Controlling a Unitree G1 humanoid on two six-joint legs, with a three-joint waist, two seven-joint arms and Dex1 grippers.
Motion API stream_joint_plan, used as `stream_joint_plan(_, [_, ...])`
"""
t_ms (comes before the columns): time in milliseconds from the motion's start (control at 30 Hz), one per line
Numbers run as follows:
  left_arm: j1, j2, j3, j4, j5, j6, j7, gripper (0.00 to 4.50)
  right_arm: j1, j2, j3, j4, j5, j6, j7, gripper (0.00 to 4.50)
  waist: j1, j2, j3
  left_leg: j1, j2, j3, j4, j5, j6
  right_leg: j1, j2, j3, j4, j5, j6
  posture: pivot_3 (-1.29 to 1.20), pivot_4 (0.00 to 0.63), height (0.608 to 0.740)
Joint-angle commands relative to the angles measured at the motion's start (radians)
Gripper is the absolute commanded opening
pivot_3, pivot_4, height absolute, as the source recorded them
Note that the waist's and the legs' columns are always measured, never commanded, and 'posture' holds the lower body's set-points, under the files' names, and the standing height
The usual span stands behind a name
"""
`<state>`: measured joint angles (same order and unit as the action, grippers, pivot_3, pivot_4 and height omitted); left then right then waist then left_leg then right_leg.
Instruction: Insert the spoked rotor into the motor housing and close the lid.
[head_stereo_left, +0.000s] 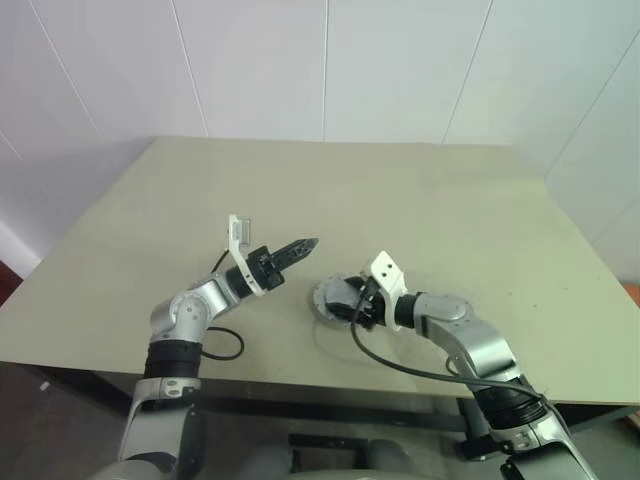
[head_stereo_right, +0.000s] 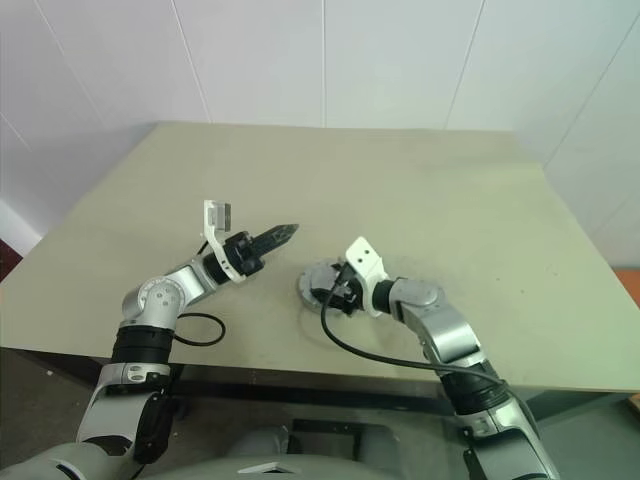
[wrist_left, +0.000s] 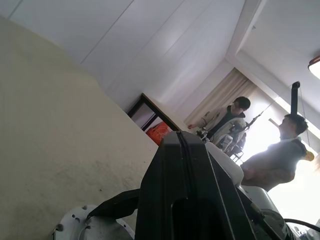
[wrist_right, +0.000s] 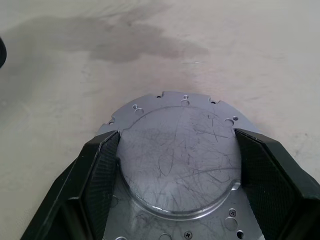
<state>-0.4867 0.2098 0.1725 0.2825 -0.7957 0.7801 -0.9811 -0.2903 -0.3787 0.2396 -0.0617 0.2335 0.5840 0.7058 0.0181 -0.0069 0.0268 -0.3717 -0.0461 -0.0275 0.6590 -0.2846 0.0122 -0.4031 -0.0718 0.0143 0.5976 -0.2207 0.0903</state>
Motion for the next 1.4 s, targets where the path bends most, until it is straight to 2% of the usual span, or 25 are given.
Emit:
stream_joint_plan(33, [-0.017, 0.0, -0.003, -0.038, -0.011, 0.003, 0.002, 0.0, 0.048, -0.024, 0.007, 0.06, 0.02, 0.091, 0.032, 3.21, 0.0, 0.0, 0.0, 0.0, 0.0, 0.0, 0.0, 0.0, -0.001, 0.0, 0.0, 0.0, 0.0, 0.0, 0.0, 0.0, 0.0, 0.74])
stream_joint_plan(167, [-0.019, -0.003, -0.008, -0.033, -0.007, 0.0, 0.002, 0.0, 0.051, -0.067, 0.031, 0.036, 0.024, 0.116, 0.077, 3.21, 0.0, 0.0, 0.0, 0.0, 0.0, 0.0, 0.001, -0.001, -0.001, 0.0, 0.0, 0.0, 0.0, 0.0, 0.0, 0.0, 0.0, 0.74])
stream_joint_plan(300, [-0.017, -0.005, -0.011, -0.034, -0.003, -0.003, 0.002, 0.0, 0.035, -0.094, 0.038, 0.052, -0.009, 0.091, 0.063, 3.21, 0.004, 0.0, 0.0, -0.001, 0.0, 0.0, 0.001, -0.001, 0.0, 0.0, 0.0, 0.0, 0.0, 0.0, 0.0, 0.0, 0.0, 0.74])
stream_joint_plan(567, [-0.011, -0.003, -0.017, -0.041, 0.001, -0.003, 0.003, 0.0, -0.027, -0.011, -0.029, 0.116, -0.007, 0.024, -0.039, 3.21, 0.017, 0.0, 0.0, 0.0, 0.001, 0.0, 0.004, -0.001, -0.002, 0.0, 0.001, 0.0, 0.001, 0.001, -0.002, 0.0, 0.0, 0.74])
stream_joint_plan(867, [-0.009, -0.004, -0.022, -0.049, -0.006, 0.0, 0.01, 0.0, -0.046, -0.022, -0.048, 0.113, -0.013, 0.013, -0.043, 3.21, 0.018, 0.001, 0.001, 0.009, 0.004, 0.0, 0.006, -0.001, -0.002, 0.006, 0.007, 0.0, 0.0, 0.002, 0.001, 0.0, 0.0, 0.74])
stream_joint_plan(1000, [-0.007, -0.009, -0.025, -0.053, -0.009, 0.002, 0.015, 0.0, -0.059, -0.008, -0.092, 0.067, 0.062, 0.03, -0.011, 3.21, 0.019, 0.001, 0.001, 0.009, 0.004, 0.0, 0.006, -0.001, -0.002, 0.006, 0.007, 0.0, -0.001, 0.002, 0.0, 0.0, 0.0, 0.74])
stream_joint_plan(1100, [-0.007, -0.012, -0.026, -0.056, -0.011, 0.002, 0.018, 0.0, -0.057, -0.018, -0.092, 0.039, 0.089, 0.031, 0.022, 3.21, 0.019, 0.001, 0.001, 0.006, 0.004, 0.0, 0.006, -0.001, -0.001, 0.006, 0.007, 0.0, 0.0, 0.004, -0.003, 0.0, 0.0, 0.74])
stream_joint_plan(1233, [-0.007, -0.014, -0.024, -0.056, -0.012, 0.002, 0.018, 0.0, -0.055, -0.031, -0.08, 0.029, 0.089, 0.019, 0.045, 3.21, 0.019, 0.001, 0.001, -0.003, 0.004, 0.0, 0.005, 0.001, 0.001, -0.003, 0.008, 0.001, 0.0, 0.004, -0.003, 0.0, 0.0, 0.74])
stream_joint_plan(1400, [-0.001, -0.014, -0.024, -0.053, -0.009, -0.003, 0.014, 0.0, -0.042, -0.051, -0.079, -0.021, 0.129, 0.025, 0.107, 3.21, 0.02, 0.002, 0.002, -0.004, 0.004, 0.0, 0.004, 0.0, 0.001, -0.004, 0.007, 0.001, -0.001, 0.004, -0.003, 0.0, 0.0, 0.74])
